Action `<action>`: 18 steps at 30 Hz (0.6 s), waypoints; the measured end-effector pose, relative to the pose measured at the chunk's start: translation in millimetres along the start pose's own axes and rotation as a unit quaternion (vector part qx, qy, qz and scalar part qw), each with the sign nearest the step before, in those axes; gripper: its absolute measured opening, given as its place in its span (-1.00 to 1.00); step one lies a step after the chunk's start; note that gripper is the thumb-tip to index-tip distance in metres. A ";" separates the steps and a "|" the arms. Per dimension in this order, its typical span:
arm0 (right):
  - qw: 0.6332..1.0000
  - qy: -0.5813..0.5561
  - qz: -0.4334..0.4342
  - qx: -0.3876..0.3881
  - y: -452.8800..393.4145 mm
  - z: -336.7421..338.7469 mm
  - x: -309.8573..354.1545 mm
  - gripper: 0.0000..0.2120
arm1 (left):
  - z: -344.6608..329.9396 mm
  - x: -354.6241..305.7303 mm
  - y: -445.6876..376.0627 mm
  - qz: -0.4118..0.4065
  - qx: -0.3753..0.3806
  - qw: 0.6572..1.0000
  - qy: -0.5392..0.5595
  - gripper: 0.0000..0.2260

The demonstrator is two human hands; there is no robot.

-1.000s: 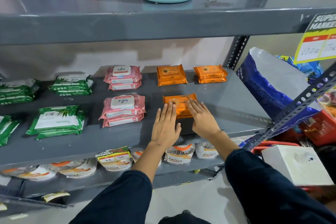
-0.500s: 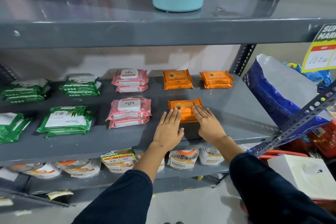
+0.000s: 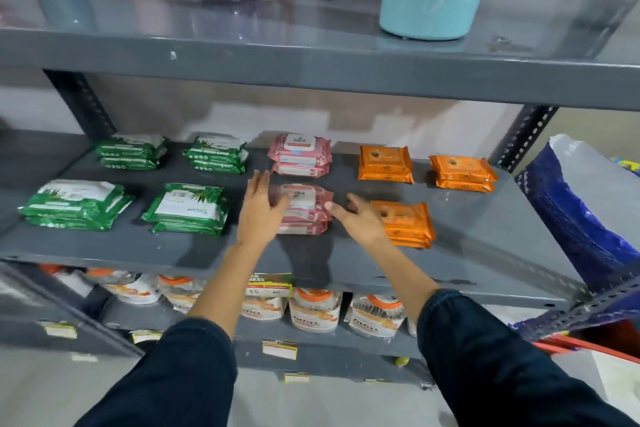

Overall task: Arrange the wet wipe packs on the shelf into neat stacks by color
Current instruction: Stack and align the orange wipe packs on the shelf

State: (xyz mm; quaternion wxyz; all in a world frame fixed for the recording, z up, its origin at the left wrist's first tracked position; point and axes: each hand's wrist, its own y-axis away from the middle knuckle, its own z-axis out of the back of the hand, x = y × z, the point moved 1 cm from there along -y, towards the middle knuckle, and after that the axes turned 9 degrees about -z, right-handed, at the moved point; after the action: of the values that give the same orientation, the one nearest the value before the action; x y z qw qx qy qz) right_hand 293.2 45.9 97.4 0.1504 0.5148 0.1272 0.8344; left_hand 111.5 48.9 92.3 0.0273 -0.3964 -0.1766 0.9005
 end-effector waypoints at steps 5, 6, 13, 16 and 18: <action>0.995 -0.087 -0.016 0.037 -1.1 -43.3 1.6 -0.50 | 14.6 25.5 -28.5 0.039 0.184 0.982 0.016 -0.28; 0.994 -0.101 -0.020 0.033 -0.9 -47.9 1.4 -0.51 | 15.8 27.6 -33.8 0.036 0.213 0.976 0.022 -0.26; 0.989 -0.139 -0.041 -0.010 -10.1 -65.7 -2.6 -0.43 | 9.5 48.9 -42.8 -0.029 0.307 0.951 0.015 -0.31; 0.982 -0.172 -0.073 -0.025 -9.5 -71.7 -0.9 -0.33 | 11.9 47.8 -51.3 -0.030 0.312 0.950 0.007 -0.30; 0.964 -0.222 -0.122 -0.080 -9.6 -77.7 -2.1 -0.13 | 16.0 41.6 -62.3 0.010 0.332 0.942 0.054 -0.29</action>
State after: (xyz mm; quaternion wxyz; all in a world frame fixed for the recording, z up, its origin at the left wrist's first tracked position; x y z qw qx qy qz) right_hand 225.5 49.5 58.1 0.3160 0.6539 0.0851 0.6822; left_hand 65.8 110.5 94.1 0.1578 -0.4143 0.1386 0.8856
